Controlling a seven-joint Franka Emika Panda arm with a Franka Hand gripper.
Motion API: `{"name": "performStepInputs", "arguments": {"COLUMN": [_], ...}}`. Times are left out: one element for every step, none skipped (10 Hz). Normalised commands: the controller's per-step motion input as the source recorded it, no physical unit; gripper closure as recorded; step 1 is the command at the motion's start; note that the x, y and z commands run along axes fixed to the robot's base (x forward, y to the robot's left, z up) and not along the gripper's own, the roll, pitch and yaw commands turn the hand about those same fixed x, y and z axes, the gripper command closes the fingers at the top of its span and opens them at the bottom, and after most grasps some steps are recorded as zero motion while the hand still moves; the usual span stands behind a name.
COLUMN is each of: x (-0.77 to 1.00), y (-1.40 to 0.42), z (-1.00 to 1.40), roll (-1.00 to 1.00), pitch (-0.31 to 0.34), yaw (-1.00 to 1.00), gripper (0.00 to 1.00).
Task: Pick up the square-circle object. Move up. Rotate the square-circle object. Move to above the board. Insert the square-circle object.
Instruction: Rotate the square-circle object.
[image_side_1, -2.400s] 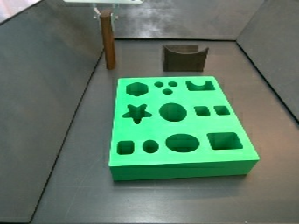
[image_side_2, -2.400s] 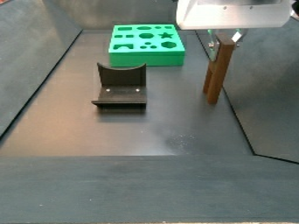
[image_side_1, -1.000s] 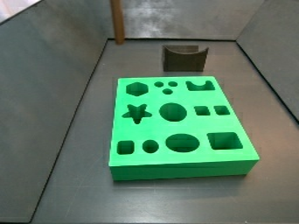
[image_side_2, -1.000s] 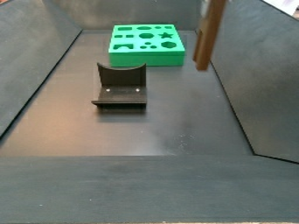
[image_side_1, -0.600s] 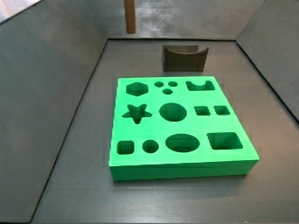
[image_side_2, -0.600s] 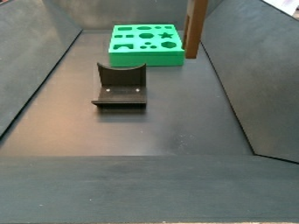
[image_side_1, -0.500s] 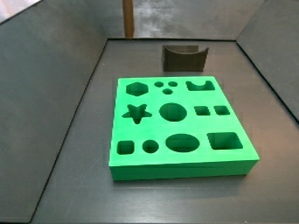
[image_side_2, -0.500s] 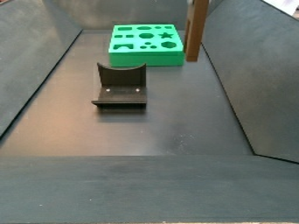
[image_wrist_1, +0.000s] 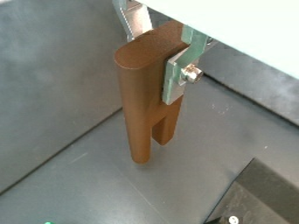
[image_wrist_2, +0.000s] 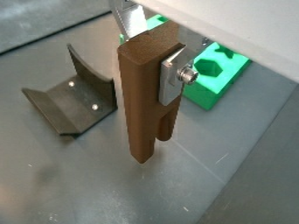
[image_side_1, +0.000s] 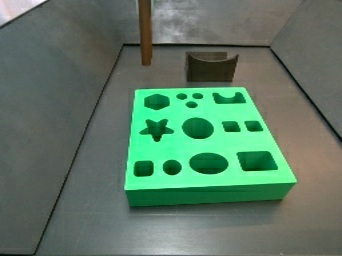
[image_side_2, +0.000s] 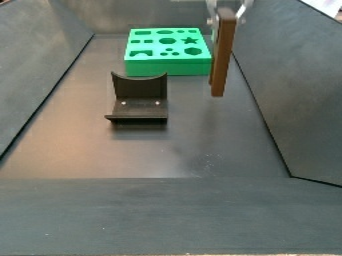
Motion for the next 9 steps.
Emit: {"name": "performStepInputs", "arguments": {"x": [0.02,0.02,0.02,0.02,0.00,0.00,-0.02,-0.03,-0.02], "y": [0.01,0.01,0.01,0.00,0.00,0.00,0.00,0.00,0.01], "z": [-0.80,-0.65,-0.45,-0.35,0.00,1.00,1.00,1.00,0.86], "roll": [-0.15,-0.15,-0.16,-0.16,0.03,0.02,0.02,0.02,0.03], "pitch": [-0.059,-0.061,-0.067,-0.072,-0.076,-0.058,-0.036,-0.011,0.029], "yaw": [-0.03,-0.02,-0.02,-0.02,-0.02,-0.02,-0.01,-0.01,-0.01], "gripper": [1.00,1.00,1.00,1.00,0.00,0.00,0.00,0.00,0.00]}}
